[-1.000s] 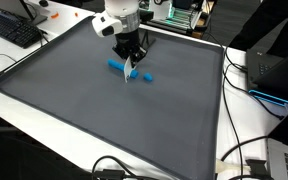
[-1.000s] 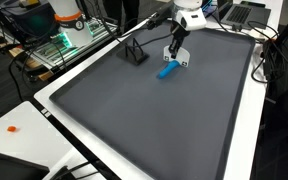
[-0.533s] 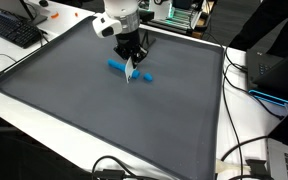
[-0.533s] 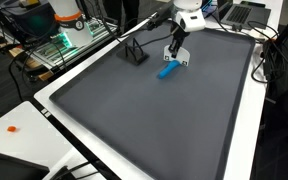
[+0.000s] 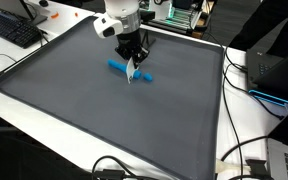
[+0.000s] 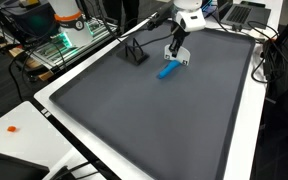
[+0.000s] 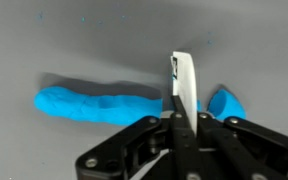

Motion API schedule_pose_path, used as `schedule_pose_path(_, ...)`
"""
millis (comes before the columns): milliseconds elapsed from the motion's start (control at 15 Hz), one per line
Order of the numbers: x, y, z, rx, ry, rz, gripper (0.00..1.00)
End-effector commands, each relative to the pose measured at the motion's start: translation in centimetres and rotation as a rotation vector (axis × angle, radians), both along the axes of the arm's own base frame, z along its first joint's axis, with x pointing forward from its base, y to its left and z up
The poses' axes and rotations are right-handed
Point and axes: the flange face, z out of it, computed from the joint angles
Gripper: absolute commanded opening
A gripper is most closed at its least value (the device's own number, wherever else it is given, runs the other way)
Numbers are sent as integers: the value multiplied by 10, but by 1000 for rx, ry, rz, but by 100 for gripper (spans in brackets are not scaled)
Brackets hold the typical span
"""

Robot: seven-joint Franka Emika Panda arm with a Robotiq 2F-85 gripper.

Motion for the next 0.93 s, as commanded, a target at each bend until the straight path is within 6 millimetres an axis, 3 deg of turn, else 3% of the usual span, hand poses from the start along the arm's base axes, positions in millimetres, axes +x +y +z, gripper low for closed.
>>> schedule_pose_path(0, -5, 1, 7, 16, 11, -5, 1)
schedule_pose_path(600, -1, -15, 42, 1, -42, -26, 1)
schedule_pose_path(867, 2, -27, 44, -3, -51, -40, 1)
